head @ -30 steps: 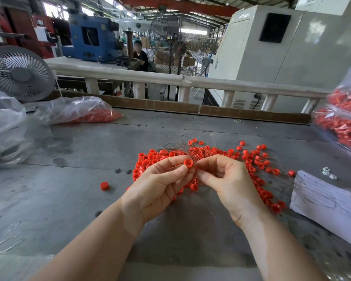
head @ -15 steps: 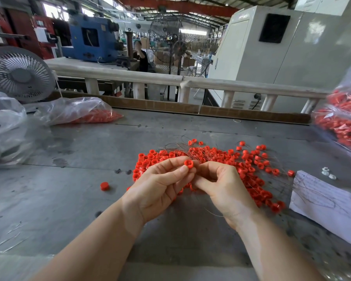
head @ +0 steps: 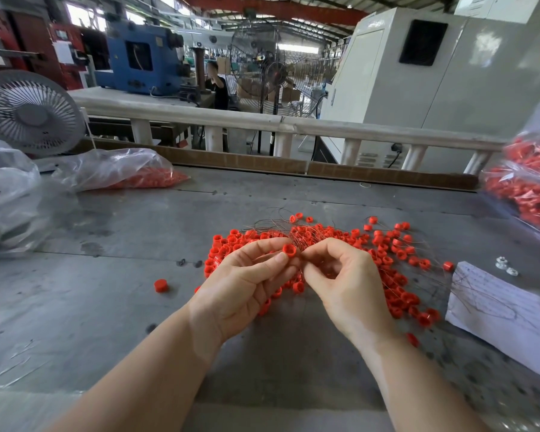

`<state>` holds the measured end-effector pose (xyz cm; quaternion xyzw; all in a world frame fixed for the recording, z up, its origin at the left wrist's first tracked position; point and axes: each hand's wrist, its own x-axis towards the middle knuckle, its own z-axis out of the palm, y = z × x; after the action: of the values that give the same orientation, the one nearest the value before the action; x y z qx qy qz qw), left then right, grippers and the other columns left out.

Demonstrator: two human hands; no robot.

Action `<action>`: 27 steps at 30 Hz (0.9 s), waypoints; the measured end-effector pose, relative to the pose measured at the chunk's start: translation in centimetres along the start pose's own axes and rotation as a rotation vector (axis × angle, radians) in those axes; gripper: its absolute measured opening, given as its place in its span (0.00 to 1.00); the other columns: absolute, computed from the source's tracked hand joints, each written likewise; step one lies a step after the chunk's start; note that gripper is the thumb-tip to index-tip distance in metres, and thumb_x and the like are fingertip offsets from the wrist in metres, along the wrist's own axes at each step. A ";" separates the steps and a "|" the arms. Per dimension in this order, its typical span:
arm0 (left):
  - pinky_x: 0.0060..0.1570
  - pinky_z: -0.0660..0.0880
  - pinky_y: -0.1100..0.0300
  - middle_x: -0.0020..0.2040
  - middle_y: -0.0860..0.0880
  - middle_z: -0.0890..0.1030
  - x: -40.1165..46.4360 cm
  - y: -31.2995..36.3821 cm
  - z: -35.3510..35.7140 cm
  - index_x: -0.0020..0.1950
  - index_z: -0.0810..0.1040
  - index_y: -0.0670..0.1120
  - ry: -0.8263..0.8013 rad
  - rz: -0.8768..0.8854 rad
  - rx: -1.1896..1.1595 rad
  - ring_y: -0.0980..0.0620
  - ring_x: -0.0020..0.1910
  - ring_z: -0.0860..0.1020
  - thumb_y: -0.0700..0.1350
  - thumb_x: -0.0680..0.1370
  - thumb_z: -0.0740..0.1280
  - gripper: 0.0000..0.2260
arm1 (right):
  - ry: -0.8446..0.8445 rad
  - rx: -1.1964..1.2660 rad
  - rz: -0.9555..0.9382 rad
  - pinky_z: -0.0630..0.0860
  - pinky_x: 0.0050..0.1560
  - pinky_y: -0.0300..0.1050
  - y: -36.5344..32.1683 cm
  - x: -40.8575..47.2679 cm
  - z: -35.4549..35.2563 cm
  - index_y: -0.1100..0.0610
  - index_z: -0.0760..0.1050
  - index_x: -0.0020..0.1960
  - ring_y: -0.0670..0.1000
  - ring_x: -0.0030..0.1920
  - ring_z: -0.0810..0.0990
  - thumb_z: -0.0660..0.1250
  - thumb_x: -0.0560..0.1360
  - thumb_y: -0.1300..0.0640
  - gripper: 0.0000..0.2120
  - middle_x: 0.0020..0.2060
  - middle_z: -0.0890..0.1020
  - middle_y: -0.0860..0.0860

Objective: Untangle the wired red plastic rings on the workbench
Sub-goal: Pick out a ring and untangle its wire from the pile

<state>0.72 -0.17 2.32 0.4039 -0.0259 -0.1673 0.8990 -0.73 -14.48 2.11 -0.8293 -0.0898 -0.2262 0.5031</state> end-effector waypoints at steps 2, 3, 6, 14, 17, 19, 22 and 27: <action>0.38 0.80 0.64 0.39 0.42 0.83 0.0 0.0 0.0 0.39 0.84 0.41 -0.003 0.004 0.009 0.51 0.38 0.83 0.33 0.65 0.66 0.08 | 0.012 -0.013 -0.022 0.74 0.36 0.33 0.0 0.0 0.0 0.53 0.79 0.38 0.42 0.31 0.78 0.71 0.70 0.66 0.09 0.30 0.81 0.46; 0.38 0.80 0.64 0.39 0.42 0.83 0.0 0.0 0.0 0.39 0.84 0.41 -0.004 0.005 0.011 0.51 0.38 0.83 0.33 0.65 0.66 0.08 | 0.019 -0.014 -0.030 0.75 0.36 0.34 -0.1 0.0 0.0 0.54 0.79 0.38 0.42 0.31 0.78 0.71 0.70 0.66 0.08 0.31 0.81 0.46; 0.37 0.80 0.64 0.40 0.42 0.83 -0.1 0.0 0.1 0.40 0.84 0.40 -0.003 0.007 0.016 0.51 0.38 0.83 0.33 0.65 0.66 0.09 | 0.040 -0.019 -0.049 0.75 0.36 0.34 -0.2 -0.1 0.0 0.55 0.79 0.38 0.43 0.31 0.78 0.71 0.70 0.66 0.07 0.30 0.81 0.47; 0.36 0.79 0.65 0.38 0.43 0.83 -0.2 0.1 0.2 0.39 0.85 0.42 -0.005 0.005 0.039 0.53 0.36 0.83 0.33 0.65 0.66 0.09 | 0.086 -0.092 -0.115 0.77 0.38 0.41 -0.2 -0.2 0.0 0.55 0.80 0.39 0.46 0.34 0.79 0.71 0.69 0.68 0.08 0.33 0.81 0.49; 0.36 0.80 0.65 0.39 0.43 0.83 -0.2 0.1 0.2 0.39 0.85 0.42 -0.004 0.003 0.042 0.52 0.37 0.83 0.33 0.65 0.66 0.10 | 0.106 -0.110 -0.140 0.77 0.39 0.43 -0.1 -0.1 0.1 0.55 0.80 0.39 0.46 0.34 0.79 0.71 0.69 0.68 0.08 0.34 0.81 0.49; 0.36 0.80 0.65 0.38 0.43 0.83 -0.2 0.1 0.2 0.39 0.85 0.42 -0.005 0.002 0.043 0.52 0.36 0.83 0.32 0.65 0.66 0.10 | 0.113 -0.116 -0.154 0.77 0.39 0.44 -0.1 -0.1 0.1 0.55 0.81 0.39 0.46 0.34 0.79 0.71 0.69 0.67 0.08 0.34 0.81 0.48; 0.37 0.80 0.65 0.38 0.43 0.83 -0.2 0.1 0.2 0.39 0.85 0.41 -0.005 0.007 0.050 0.52 0.36 0.83 0.32 0.65 0.66 0.10 | 0.115 -0.109 -0.174 0.77 0.38 0.44 -0.1 -0.2 0.1 0.55 0.81 0.39 0.47 0.34 0.78 0.71 0.70 0.67 0.08 0.34 0.81 0.48; 0.38 0.80 0.64 0.39 0.42 0.83 -0.2 0.1 0.2 0.39 0.85 0.42 -0.007 0.008 0.053 0.52 0.36 0.83 0.33 0.65 0.66 0.10 | 0.117 -0.107 -0.196 0.77 0.38 0.43 -0.1 -0.1 0.0 0.55 0.81 0.39 0.46 0.35 0.78 0.72 0.70 0.67 0.08 0.34 0.80 0.47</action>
<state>0.57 -0.18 2.53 0.4268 -0.0350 -0.1645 0.8886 -0.89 -14.39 2.11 -0.8275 -0.1288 -0.3268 0.4380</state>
